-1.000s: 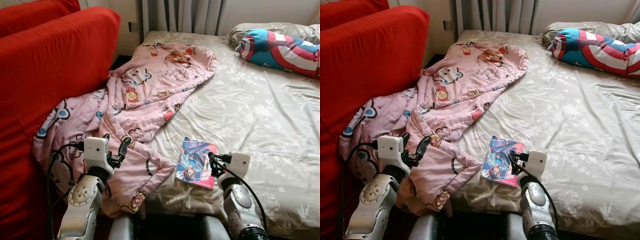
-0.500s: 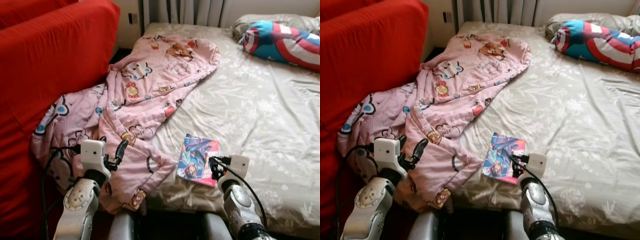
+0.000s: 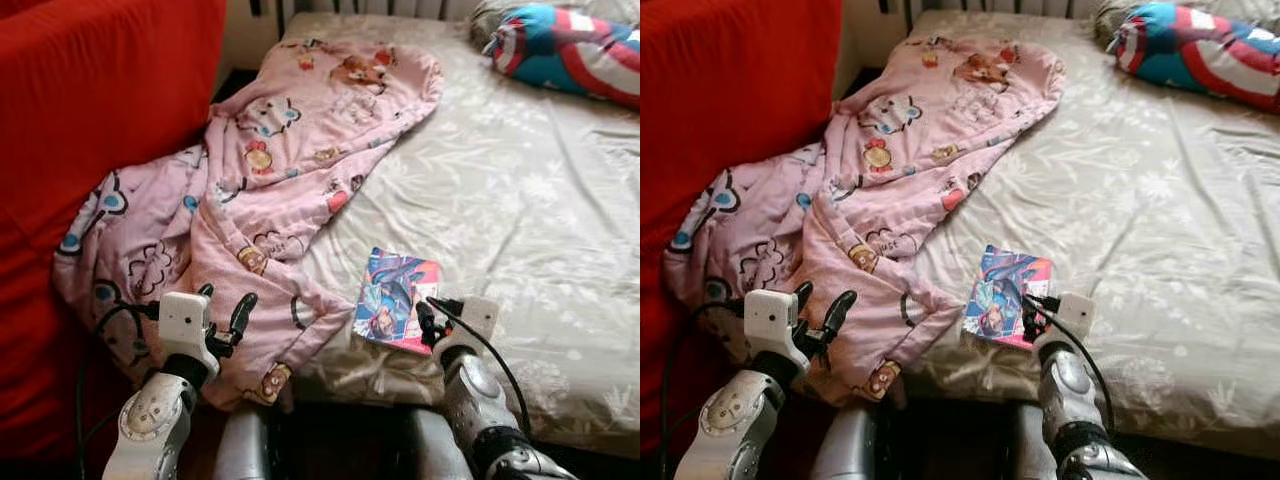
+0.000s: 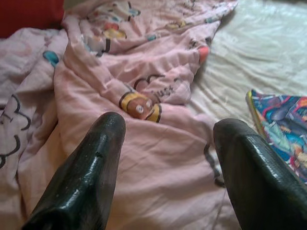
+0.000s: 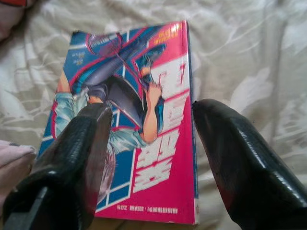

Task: Clean up the room

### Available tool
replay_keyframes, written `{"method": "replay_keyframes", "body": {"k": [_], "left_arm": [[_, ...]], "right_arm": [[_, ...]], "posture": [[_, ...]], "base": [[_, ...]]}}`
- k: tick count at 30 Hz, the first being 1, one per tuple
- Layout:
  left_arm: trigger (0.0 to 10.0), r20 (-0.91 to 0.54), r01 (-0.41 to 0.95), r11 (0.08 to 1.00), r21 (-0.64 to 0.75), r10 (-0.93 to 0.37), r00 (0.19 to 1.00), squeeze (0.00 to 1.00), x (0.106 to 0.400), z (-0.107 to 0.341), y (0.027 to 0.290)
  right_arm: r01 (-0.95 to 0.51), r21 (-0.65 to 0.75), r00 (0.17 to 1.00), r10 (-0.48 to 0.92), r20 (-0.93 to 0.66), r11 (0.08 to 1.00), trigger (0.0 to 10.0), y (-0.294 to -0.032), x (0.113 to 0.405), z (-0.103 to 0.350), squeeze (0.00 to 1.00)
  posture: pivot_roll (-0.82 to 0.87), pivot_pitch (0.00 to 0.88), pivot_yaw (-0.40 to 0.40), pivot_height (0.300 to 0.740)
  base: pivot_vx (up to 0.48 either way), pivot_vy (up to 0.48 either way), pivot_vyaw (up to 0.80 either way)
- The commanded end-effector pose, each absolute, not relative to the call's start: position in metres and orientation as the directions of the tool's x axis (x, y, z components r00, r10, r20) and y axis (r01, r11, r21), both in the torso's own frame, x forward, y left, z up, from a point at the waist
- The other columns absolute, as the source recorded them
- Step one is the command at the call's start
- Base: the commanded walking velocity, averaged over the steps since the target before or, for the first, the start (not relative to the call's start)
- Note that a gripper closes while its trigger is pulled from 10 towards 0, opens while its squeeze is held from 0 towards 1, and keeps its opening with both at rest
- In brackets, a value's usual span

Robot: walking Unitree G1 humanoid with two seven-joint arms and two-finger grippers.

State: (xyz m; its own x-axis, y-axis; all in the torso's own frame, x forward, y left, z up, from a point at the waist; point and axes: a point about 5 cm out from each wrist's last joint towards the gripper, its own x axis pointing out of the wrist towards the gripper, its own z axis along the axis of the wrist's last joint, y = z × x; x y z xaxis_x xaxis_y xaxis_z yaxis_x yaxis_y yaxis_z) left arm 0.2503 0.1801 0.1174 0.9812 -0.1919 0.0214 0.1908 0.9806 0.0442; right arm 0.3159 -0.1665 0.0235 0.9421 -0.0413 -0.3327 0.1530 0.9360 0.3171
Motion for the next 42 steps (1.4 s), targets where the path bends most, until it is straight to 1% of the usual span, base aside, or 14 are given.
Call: {"method": "replay_keyframes", "body": {"k": [1, 2, 6, 10, 11, 14, 16, 22, 28, 29, 30, 33, 42], "left_arm": [[10.0, 0.011, 0.202, 0.977, 0.073, -0.204, 0.979, 0.00, 0.244, 0.119, 0.179], [10.0, 0.008, 0.204, 0.976, 0.076, -0.206, 0.979, 0.00, 0.242, 0.120, 0.179], [10.0, -0.002, 0.205, 0.975, 0.081, -0.205, 0.979, 0.00, 0.237, 0.120, 0.180], [10.0, -0.018, 0.200, 0.976, 0.086, -0.199, 0.980, 0.00, 0.231, 0.120, 0.183], [10.0, -0.022, 0.199, 0.976, 0.086, -0.198, 0.980, 0.00, 0.230, 0.120, 0.183], [10.0, -0.026, 0.199, 0.976, 0.087, -0.198, 0.980, 0.00, 0.228, 0.121, 0.183], [10.0, -0.032, 0.199, 0.976, 0.086, -0.197, 0.980, 0.00, 0.227, 0.121, 0.182], [10.0, -0.044, 0.202, 0.976, 0.085, -0.199, 0.979, 0.00, 0.224, 0.120, 0.181], [10.0, -0.058, 0.204, 0.975, 0.087, -0.199, 0.978, 0.00, 0.221, 0.119, 0.181], [10.0, -0.061, 0.207, 0.974, 0.092, -0.202, 0.977, 0.00, 0.221, 0.119, 0.180], [10.0, -0.061, 0.207, 0.974, 0.092, -0.202, 0.977, 0.00, 0.221, 0.119, 0.180], [10.0, -0.068, 0.216, 0.970, 0.109, -0.210, 0.975, 0.00, 0.220, 0.119, 0.180], [10.0, -0.078, 0.217, 0.969, 0.116, -0.209, 0.975, 0.00, 0.216, 0.120, 0.181]], "right_arm": [[0.210, 0.360, 0.911, -0.047, -0.411, 0.909, 10.0, -0.169, 0.306, 0.009, 0.00], [0.234, 0.395, 0.904, -0.049, -0.425, 0.889, 10.0, -0.170, 0.304, 0.006, 0.00], [0.250, 0.407, 0.900, -0.056, -0.433, 0.879, 10.0, -0.172, 0.302, 0.004, 0.00], [0.222, 0.362, 0.904, -0.052, -0.425, 0.905, 10.0, -0.172, 0.303, 0.005, 0.00], [0.208, 0.332, 0.901, -0.048, -0.430, 0.920, 10.0, -0.172, 0.303, 0.005, 0.00], [0.180, 0.320, 0.918, -0.042, -0.395, 0.930, 10.0, -0.173, 0.306, 0.010, 0.00], [0.167, 0.335, 0.935, -0.041, -0.352, 0.928, 10.0, -0.173, 0.308, 0.014, 0.00], [0.156, 0.352, 0.937, -0.025, -0.348, 0.923, 10.0, -0.173, 0.307, 0.014, 0.00], [0.118, 0.401, 0.949, 0.015, -0.314, 0.908, 10.0, -0.166, 0.312, 0.019, 0.00], [0.100, 0.425, 0.951, 0.039, -0.306, 0.899, 10.0, -0.162, 0.314, 0.020, 0.00], [0.100, 0.425, 0.951, 0.039, -0.306, 0.899, 10.0, -0.162, 0.314, 0.020, 0.00], [0.042, 0.434, 0.951, 0.098, -0.294, 0.900, 10.0, -0.153, 0.316, 0.022, 0.00], [0.078, 0.519, 0.942, 0.108, -0.319, 0.851, 10.0, -0.152, 0.312, 0.016, 0.00]], "posture": [[0.12, 0.245, 0.040, 0.592], [0.12, 0.250, 0.041, 0.592], [0.13, 0.266, 0.043, 0.592], [0.14, 0.284, 0.044, 0.592], [0.14, 0.290, 0.044, 0.592], [0.14, 0.297, 0.045, 0.572], [0.14, 0.299, 0.045, 0.572], [0.14, 0.305, 0.046, 0.572], [0.15, 0.311, 0.050, 0.572], [0.15, 0.311, 0.050, 0.572], [0.15, 0.311, 0.050, 0.572], [0.16, 0.312, 0.052, 0.572], [0.17, 0.322, 0.055, 0.572]], "base": [[0.000, 0.000, 0.00], [0.000, 0.000, 0.00], [0.000, 0.000, 0.00], [0.000, 0.000, 0.00], [0.000, 0.000, 0.00], [0.000, 0.000, 0.00], [0.000, 0.000, 0.00], [0.000, 0.000, 0.00], [0.000, 0.000, 0.00], [0.000, 0.000, 0.00], [0.000, 0.000, 0.00], [0.000, 0.000, 0.00], [0.000, 0.000, 0.00]]}}
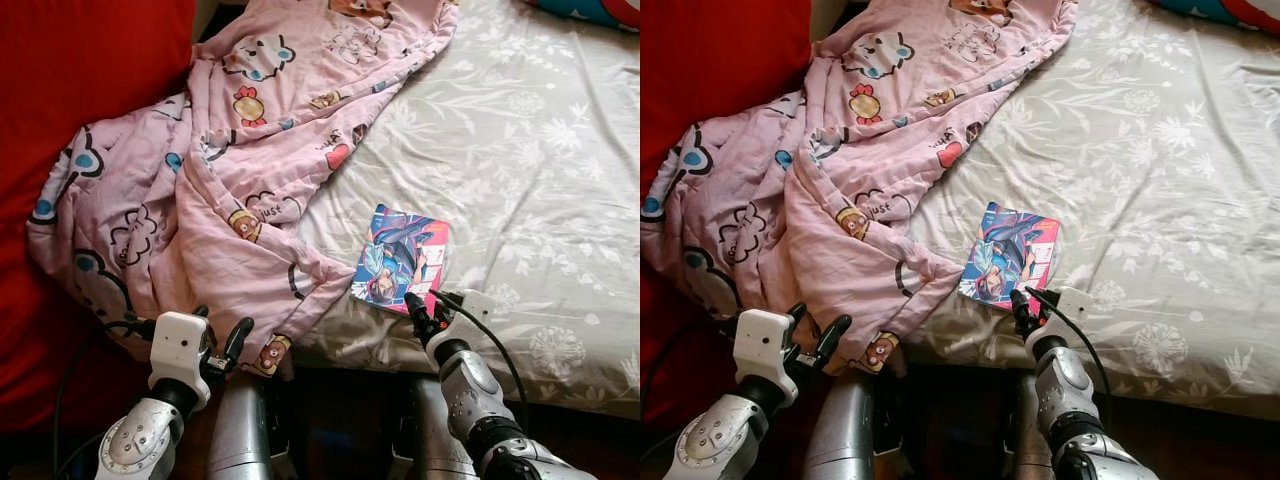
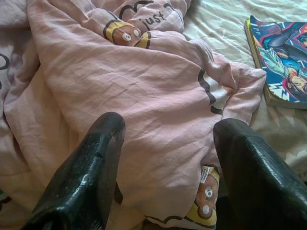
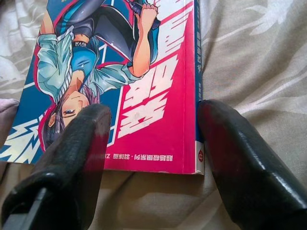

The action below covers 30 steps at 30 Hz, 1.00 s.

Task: Clean up the room

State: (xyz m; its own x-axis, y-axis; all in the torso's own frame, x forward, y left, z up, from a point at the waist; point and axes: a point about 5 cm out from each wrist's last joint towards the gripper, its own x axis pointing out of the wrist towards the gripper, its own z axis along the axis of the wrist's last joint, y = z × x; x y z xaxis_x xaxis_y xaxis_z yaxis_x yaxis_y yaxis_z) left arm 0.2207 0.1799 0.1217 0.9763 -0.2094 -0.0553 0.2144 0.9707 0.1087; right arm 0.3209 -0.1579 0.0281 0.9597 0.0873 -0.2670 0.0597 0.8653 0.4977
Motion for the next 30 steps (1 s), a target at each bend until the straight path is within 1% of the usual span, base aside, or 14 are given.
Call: {"method": "replay_keyframes", "body": {"k": [1, 4, 10, 14, 18, 21, 27, 30], "left_arm": [[10.0, -0.078, 0.217, 0.969, 0.118, -0.209, 0.975, 0.00, 0.215, 0.120, 0.181], [10.0, -0.082, 0.217, 0.969, 0.122, -0.208, 0.975, 0.00, 0.214, 0.120, 0.182], [10.0, -0.089, 0.220, 0.967, 0.129, -0.209, 0.974, 0.00, 0.212, 0.120, 0.182], [10.0, -0.095, 0.218, 0.967, 0.131, -0.206, 0.974, 0.00, 0.212, 0.120, 0.183], [10.0, -0.097, 0.219, 0.967, 0.133, -0.207, 0.973, 0.00, 0.211, 0.120, 0.183], [10.0, -0.099, 0.222, 0.966, 0.134, -0.210, 0.973, 0.00, 0.210, 0.120, 0.183], [10.0, -0.103, 0.221, 0.966, 0.136, -0.208, 0.973, 0.00, 0.210, 0.121, 0.184], [10.0, -0.105, 0.224, 0.965, 0.135, -0.211, 0.972, 0.00, 0.211, 0.120, 0.183]], "right_arm": [[0.090, 0.543, 0.941, 0.108, -0.322, 0.835, 10.0, -0.152, 0.311, 0.015, 0.00], [0.128, 0.634, 0.937, 0.118, -0.330, 0.763, 10.0, -0.152, 0.307, 0.009, 0.00], [0.145, 0.676, 0.933, 0.127, -0.337, 0.723, 10.0, -0.150, 0.304, 0.005, 0.00], [0.142, 0.739, 0.935, 0.156, -0.318, 0.659, 10.0, -0.146, 0.303, 0.005, 0.00], [0.150, 0.752, 0.935, 0.154, -0.319, 0.642, 10.0, -0.146, 0.304, 0.005, 0.00], [0.151, 0.797, 0.940, 0.165, -0.300, 0.585, 10.0, -0.145, 0.304, 0.006, 0.00], [0.130, 0.826, 0.943, 0.189, -0.274, 0.548, 10.0, -0.142, 0.305, 0.008, 0.00], [0.139, 0.827, 0.941, 0.188, -0.282, 0.545, 10.0, -0.142, 0.305, 0.007, 0.00]], "posture": [[0.18, 0.323, 0.055, 0.572], [0.18, 0.327, 0.058, 0.572], [0.19, 0.334, 0.061, 0.572], [0.19, 0.335, 0.062, 0.572], [0.19, 0.338, 0.065, 0.572], [0.20, 0.340, 0.067, 0.572], [0.20, 0.340, 0.067, 0.572], [0.20, 0.340, 0.067, 0.572]], "base": [[0.000, 0.000, 0.00], [0.000, 0.000, 0.00], [0.000, 0.000, 0.00], [0.000, 0.000, 0.00], [0.000, 0.000, 0.00], [0.000, 0.000, 0.00], [0.000, 0.000, 0.00], [0.000, 0.000, 0.00]]}}
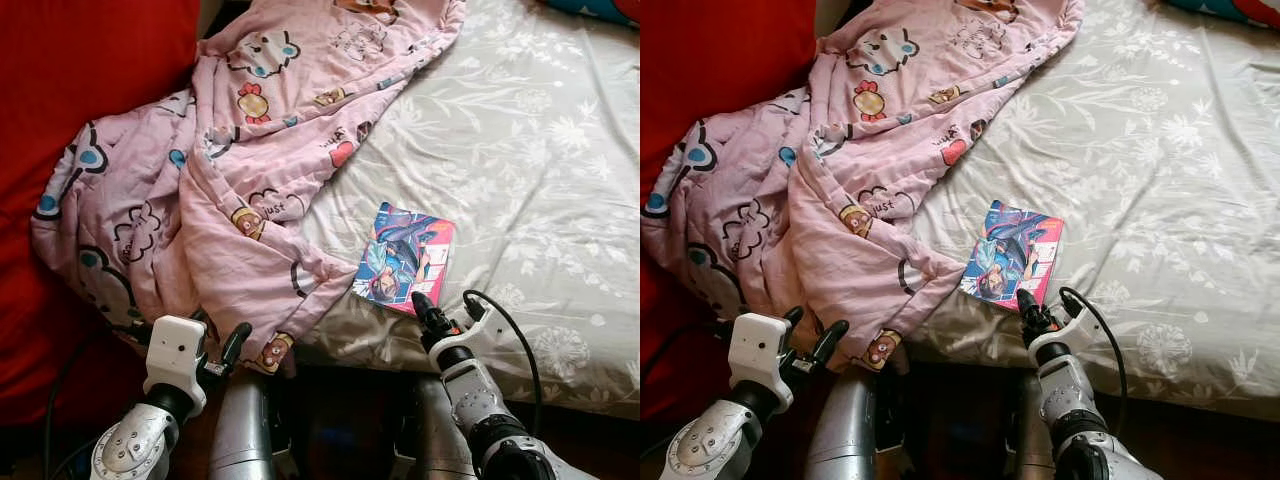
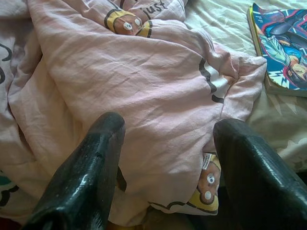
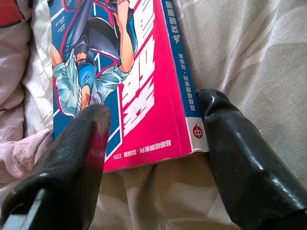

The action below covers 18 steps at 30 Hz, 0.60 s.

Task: Clean up the room

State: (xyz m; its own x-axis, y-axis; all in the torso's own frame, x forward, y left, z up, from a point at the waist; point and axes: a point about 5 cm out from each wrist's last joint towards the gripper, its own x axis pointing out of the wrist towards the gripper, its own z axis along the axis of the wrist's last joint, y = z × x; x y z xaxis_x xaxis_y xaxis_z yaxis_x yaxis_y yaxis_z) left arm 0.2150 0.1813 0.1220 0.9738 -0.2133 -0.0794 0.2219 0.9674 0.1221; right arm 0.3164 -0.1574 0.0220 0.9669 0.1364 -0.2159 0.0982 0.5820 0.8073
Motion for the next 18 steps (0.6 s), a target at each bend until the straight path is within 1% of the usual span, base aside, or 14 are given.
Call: {"method": "replay_keyframes", "body": {"k": [1, 5, 6, 7, 8, 18], "left_arm": [[10.0, -0.105, 0.225, 0.965, 0.134, -0.212, 0.972, 0.00, 0.2106, 0.1202, 0.1825], [10.0, -0.104, 0.226, 0.965, 0.134, -0.213, 0.971, 0.00, 0.2103, 0.1204, 0.1824], [10.0, -0.106, 0.226, 0.965, 0.134, -0.213, 0.971, 0.00, 0.2098, 0.1205, 0.1827], [10.0, -0.107, 0.227, 0.965, 0.135, -0.213, 0.971, 0.00, 0.2096, 0.1203, 0.1827], [10.0, -0.109, 0.227, 0.964, 0.136, -0.213, 0.971, 0.00, 0.2095, 0.1201, 0.1828], [10.0, -0.117, 0.236, 0.962, 0.135, -0.221, 0.968, 0.00, 0.2086, 0.1195, 0.1822]], "right_arm": [[0.141, 0.827, 0.940, 0.188, -0.284, 0.545, 10.0, -0.1420, 0.3044, 0.0064, 0.00], [0.148, 0.829, 0.939, 0.188, -0.289, 0.539, 10.0, -0.1418, 0.3033, 0.0051, 0.00], [0.152, 0.832, 0.939, 0.186, -0.291, 0.533, 9.3, -0.1418, 0.3024, 0.0043, 0.00], [0.157, 0.834, 0.938, 0.184, -0.293, 0.530, 1.1, -0.1421, 0.3018, 0.0036, 0.00], [0.161, 0.835, 0.938, 0.182, -0.295, 0.525, 0.0, -0.1425, 0.3011, 0.0029, 0.00], [0.158, 0.841, 0.937, 0.191, -0.294, 0.518, 0.0, -0.1421, 0.2984, 0.0006, 0.00]], "posture": [[0.20, 0.340, 0.067, 0.572], [0.20, 0.342, 0.069, 0.572], [0.20, 0.343, 0.070, 0.572], [0.20, 0.343, 0.070, 0.572], [0.20, 0.343, 0.070, 0.572], [0.20, 0.347, 0.074, 0.572]], "base": [[0.000, 0.000, 0.00], [0.000, 0.000, 0.00], [0.000, 0.000, 0.00], [0.000, 0.000, 0.00], [0.000, 0.000, 0.00], [0.000, 0.000, 0.00]]}}
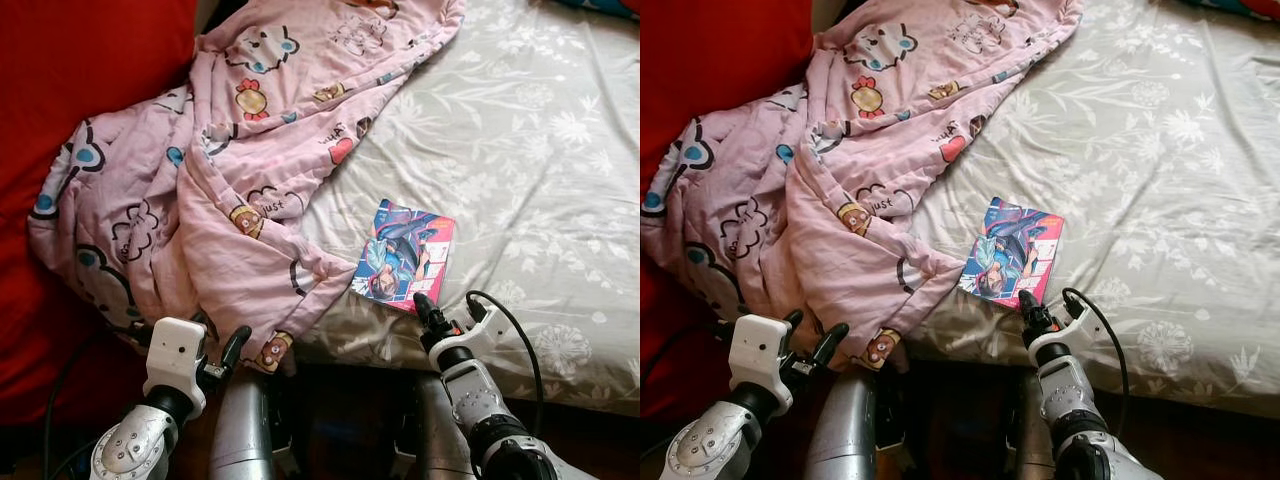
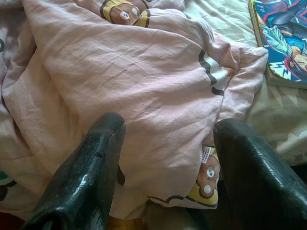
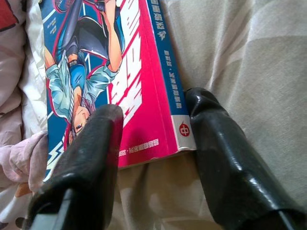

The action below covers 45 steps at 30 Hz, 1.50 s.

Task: Clean up the room

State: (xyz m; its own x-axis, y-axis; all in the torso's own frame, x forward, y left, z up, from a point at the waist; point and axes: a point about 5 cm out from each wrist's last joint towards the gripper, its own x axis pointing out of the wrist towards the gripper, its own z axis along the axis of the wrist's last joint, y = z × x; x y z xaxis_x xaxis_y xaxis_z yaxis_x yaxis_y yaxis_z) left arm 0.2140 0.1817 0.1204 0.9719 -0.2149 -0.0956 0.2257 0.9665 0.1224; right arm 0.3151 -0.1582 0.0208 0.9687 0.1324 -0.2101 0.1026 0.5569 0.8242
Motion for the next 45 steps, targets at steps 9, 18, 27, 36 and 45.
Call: {"method": "replay_keyframes", "body": {"k": [9, 18, 27, 36, 45], "left_arm": [[10.0, -0.126, 0.251, 0.960, 0.125, -0.235, 0.964, 0.00, 0.209, 0.118, 0.179], [10.0, -0.125, 0.256, 0.959, 0.125, -0.241, 0.963, 0.00, 0.217, 0.115, 0.177], [10.0, -0.093, 0.236, 0.963, 0.131, -0.225, 0.970, 0.00, 0.236, 0.112, 0.177], [10.0, -0.064, 0.218, 0.966, 0.135, -0.211, 0.975, 0.00, 0.258, 0.107, 0.177], [10.0, -0.028, 0.202, 0.971, 0.131, -0.200, 0.979, 0.00, 0.276, 0.103, 0.175]], "right_arm": [[0.157, 0.845, 0.935, 0.197, -0.293, 0.511, 0.0, -0.142, 0.297, 0.000, 0.00], [0.152, 0.831, 0.937, 0.190, -0.293, 0.535, 0.0, -0.147, 0.300, 0.002, 0.00], [0.078, 0.771, 0.969, 0.135, -0.208, 0.632, 0.0, -0.157, 0.318, 0.024, 0.00], [0.113, 0.713, 0.993, -0.062, -0.097, 0.692, 0.0, -0.178, 0.319, 0.038, 0.00], [0.289, 0.629, 0.953, -0.278, -0.119, 0.722, 0.0, -0.196, 0.294, 0.030, 0.00]], "posture": [[0.19, 0.339, 0.073, 0.572], [0.18, 0.310, 0.066, 0.572], [0.15, 0.227, 0.040, 0.572], [0.10, 0.137, 0.025, 0.572], [0.06, 0.067, -0.003, 0.572]], "base": [[0.000, 0.000, 0.00], [0.000, 0.000, 0.00], [0.000, 0.000, 0.00], [0.000, 0.000, 0.00], [0.000, 0.000, 0.00]]}}
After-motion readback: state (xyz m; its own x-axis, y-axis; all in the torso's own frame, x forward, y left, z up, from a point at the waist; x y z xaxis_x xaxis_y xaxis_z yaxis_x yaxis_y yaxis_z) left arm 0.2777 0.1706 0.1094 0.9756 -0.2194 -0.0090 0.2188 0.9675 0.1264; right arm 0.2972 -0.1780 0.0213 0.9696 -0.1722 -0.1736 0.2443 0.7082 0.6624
